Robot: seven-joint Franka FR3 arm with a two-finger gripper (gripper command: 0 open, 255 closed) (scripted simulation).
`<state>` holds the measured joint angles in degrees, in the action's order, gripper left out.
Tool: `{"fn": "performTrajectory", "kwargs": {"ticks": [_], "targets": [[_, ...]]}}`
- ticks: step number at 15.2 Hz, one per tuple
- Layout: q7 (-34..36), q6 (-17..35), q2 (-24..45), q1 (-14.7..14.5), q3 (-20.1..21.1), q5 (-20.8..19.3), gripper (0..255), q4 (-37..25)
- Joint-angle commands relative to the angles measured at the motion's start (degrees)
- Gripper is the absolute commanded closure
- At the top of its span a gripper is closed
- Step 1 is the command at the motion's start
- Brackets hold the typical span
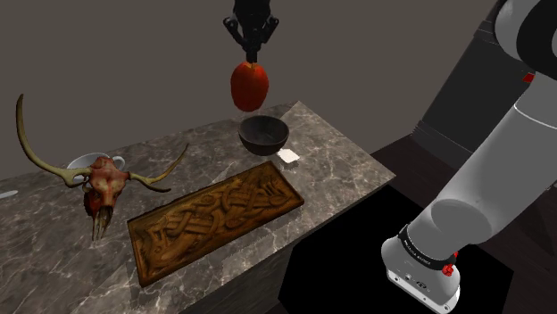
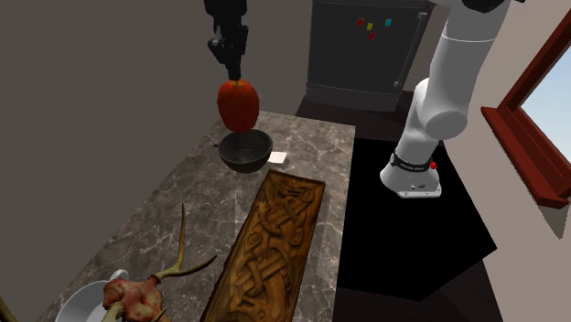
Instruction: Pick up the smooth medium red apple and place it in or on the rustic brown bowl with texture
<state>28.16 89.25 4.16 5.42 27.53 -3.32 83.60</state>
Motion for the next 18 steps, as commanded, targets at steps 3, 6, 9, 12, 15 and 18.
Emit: {"fn": "performTrajectory", "kwargs": {"ticks": [3, 6, 9, 12, 15, 18], "targets": [[-5.11, -2.59, 1.26, 2.58, -2.20, -0.25, 255, -3.92], [-8.15, -4.68, 3.07, 4.07, -3.48, -0.78, 255, -7.79], [-8.40, -1.88, 1.87, 4.45, -3.64, -0.24, 255, -3.89], [-8.60, 0.80, 0.88, 4.73, -3.78, 0.18, 255, -0.31], [-8.75, 3.39, 0.09, 4.94, -3.89, 0.52, 255, 2.99], [-8.87, 5.90, -0.53, 5.09, -3.98, 0.77, 255, 6.06]]}}
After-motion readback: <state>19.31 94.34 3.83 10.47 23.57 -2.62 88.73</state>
